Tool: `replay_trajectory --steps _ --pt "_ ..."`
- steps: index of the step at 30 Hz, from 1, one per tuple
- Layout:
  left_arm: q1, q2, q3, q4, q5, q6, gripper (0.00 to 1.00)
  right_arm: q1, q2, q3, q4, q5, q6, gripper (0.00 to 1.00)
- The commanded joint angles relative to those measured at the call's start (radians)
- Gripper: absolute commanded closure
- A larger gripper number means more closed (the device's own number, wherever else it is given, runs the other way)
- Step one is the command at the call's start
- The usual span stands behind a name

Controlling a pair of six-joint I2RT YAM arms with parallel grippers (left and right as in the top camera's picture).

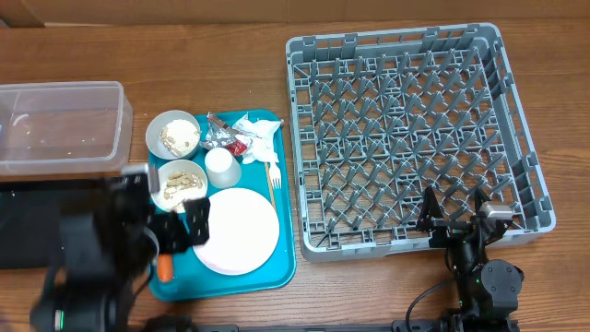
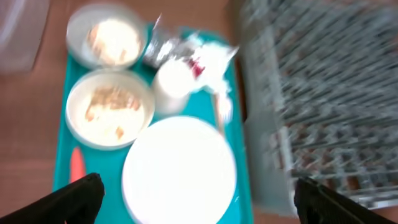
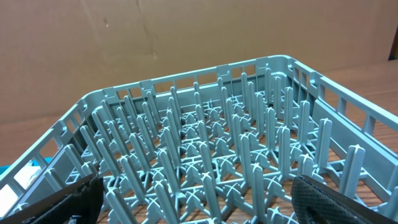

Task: Sort waste into correct bins and load items into the dishwasher rack
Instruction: 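Grasp the rim of the white peanut-shell bowl with the left gripper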

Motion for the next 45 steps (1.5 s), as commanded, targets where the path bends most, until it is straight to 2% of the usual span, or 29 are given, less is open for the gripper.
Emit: replay_trajectory --steps 1,3,6,12,17,23,27,29,37,45 --pt "-0.007 0.2 0.076 -0.08 -0.115 0.011 0.0 -0.003 -0.011 -0.005 0.004 -0.001 -0.004 0.0" --pt "-0.007 0.347 0.131 -0.121 -0.141 -0.016 0.0 -0.003 -0.011 -0.005 0.004 -0.001 -0.004 0.0" --pt "-0.006 0.486 0.146 -0.104 -0.145 -0.014 0.0 -0.003 -0.011 -0.005 0.004 -0.001 -0.004 0.0" --pt "-0.01 0.67 0.146 -0.116 -0.131 0.021 0.0 -0.003 -0.011 -0.005 0.004 -0.001 -0.004 0.0" --pt "-0.028 0.724 0.145 -0.059 -0.176 0.033 0.0 -0.003 -0.011 -0.005 0.004 -0.001 -0.004 0.0" --pt "-0.09 0.769 0.143 0.014 -0.204 0.109 0.0 -0.003 -0.011 -0.005 0.004 -0.001 -0.004 0.0" --pt "-0.154 0.803 0.141 0.029 -0.336 0.117 0.0 -0.003 -0.011 -0.005 0.004 -0.001 -0.004 0.0" --pt "-0.173 0.824 0.141 0.023 -0.357 0.121 0.0 -0.003 -0.011 -0.005 0.004 -0.001 -0.004 0.0" --pt "-0.177 0.881 0.132 0.052 -0.313 0.183 0.0 -0.003 -0.011 -0.005 0.004 -0.001 -0.004 0.0" --pt "-0.177 0.881 0.031 0.172 -0.312 0.208 0.0 -0.003 -0.011 -0.005 0.004 -0.001 -0.004 0.0"
